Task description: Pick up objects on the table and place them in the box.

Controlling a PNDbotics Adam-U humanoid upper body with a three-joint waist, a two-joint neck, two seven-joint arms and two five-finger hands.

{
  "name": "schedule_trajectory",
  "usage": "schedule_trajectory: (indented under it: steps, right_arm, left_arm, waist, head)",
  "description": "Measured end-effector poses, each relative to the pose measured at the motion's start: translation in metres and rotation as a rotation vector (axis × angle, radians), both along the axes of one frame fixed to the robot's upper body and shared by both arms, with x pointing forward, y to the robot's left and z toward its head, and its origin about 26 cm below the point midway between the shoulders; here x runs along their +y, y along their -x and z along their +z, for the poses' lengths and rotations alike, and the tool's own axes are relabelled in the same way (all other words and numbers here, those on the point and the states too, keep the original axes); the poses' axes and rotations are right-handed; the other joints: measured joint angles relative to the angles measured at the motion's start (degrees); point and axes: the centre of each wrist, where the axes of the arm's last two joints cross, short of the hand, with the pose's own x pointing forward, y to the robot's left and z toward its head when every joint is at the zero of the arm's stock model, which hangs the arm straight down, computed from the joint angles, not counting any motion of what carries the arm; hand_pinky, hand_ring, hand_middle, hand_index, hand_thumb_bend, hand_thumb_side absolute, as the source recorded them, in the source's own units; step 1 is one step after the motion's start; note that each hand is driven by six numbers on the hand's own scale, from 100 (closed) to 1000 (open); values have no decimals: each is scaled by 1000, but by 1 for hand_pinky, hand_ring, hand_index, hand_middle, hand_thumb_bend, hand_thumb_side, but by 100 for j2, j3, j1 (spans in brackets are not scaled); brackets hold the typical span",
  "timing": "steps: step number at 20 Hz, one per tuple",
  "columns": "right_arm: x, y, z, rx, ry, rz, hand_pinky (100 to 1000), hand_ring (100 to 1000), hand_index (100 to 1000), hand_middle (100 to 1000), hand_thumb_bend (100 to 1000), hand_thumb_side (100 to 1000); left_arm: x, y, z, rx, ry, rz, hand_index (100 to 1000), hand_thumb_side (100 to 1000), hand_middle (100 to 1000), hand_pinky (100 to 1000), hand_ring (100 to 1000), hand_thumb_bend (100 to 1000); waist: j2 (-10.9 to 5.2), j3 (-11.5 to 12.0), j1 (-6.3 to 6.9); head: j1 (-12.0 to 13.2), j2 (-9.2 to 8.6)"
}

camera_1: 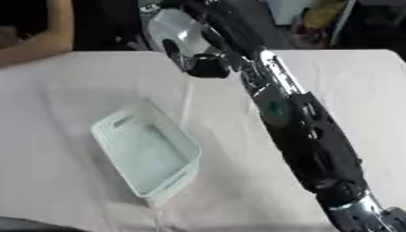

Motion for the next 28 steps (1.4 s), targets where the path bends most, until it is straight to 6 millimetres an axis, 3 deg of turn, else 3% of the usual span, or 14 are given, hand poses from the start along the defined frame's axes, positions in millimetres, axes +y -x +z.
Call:
schedule_trajectory:
  steps: [14, 25, 28]
  right_arm:
    - [43, 12, -7, 58, 114, 238, 100, 100, 139, 100, 100, 326]
    - [58, 3, -59, 238, 199, 369, 100, 100, 161, 105, 100, 450]
    - [55, -1, -75, 287, 211, 379, 100, 121, 179, 131, 100, 441]
  left_arm:
    - [-2, 0, 0, 1, -1, -13, 776, 775, 668, 530, 596, 100]
    - [-2, 0, 0, -1, -2, -15, 776, 774, 668, 530, 596, 100]
    - [-2, 0, 0, -1, -2, -16, 776, 775, 668, 530, 596, 100]
  waist:
    - [-1, 44, -27]
    - [0, 72, -30]
    - [0, 72, -31]
  head:
    - [-12, 0]
    - [-51, 0]
    - [-51, 0]
